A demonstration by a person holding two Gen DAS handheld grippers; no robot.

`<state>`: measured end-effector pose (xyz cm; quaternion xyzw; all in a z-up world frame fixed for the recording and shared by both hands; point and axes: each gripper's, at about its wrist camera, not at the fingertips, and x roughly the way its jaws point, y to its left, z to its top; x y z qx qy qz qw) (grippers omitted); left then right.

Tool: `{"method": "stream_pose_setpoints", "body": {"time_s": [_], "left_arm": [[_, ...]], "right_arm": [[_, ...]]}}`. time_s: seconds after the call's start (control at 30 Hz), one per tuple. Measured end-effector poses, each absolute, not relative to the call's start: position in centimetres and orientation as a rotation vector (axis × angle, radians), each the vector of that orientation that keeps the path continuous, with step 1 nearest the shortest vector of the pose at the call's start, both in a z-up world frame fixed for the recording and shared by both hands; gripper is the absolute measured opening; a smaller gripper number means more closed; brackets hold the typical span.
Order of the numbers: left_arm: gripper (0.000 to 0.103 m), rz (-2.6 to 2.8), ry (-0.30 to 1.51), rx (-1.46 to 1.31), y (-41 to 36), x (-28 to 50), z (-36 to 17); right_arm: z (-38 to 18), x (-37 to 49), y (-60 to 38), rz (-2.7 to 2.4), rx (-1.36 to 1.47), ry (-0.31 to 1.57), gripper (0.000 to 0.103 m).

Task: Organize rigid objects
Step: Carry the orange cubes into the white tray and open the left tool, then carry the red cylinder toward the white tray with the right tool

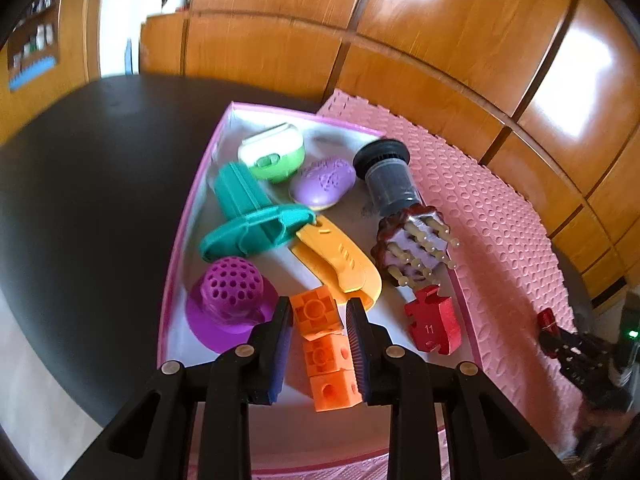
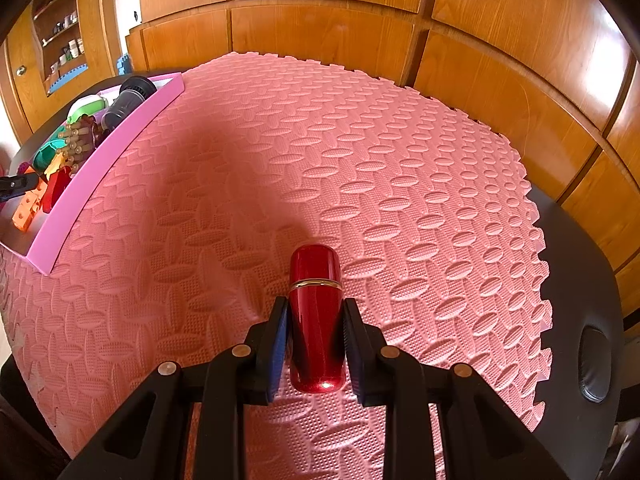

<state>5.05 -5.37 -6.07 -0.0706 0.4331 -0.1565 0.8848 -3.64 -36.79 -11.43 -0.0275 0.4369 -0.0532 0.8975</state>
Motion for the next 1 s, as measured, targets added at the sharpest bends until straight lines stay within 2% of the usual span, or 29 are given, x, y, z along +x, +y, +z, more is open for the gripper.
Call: {"method": "stream_pose_setpoints", "body": {"time_s": [0.27,1.0], "left_arm": [[0.035,-0.261,0.803,-0.064,-5.0,3.3,-4.4],[0.035,-0.243,0.723,-0.039,-4.3,1.0,-2.1]], "right_arm": [[-11.4,-3.5,-36.7,-0.114,-0.066,0.903,0.026],[-11.1,-3.2,-36.8,-0.217,0.083,0.941,0.025]]}}
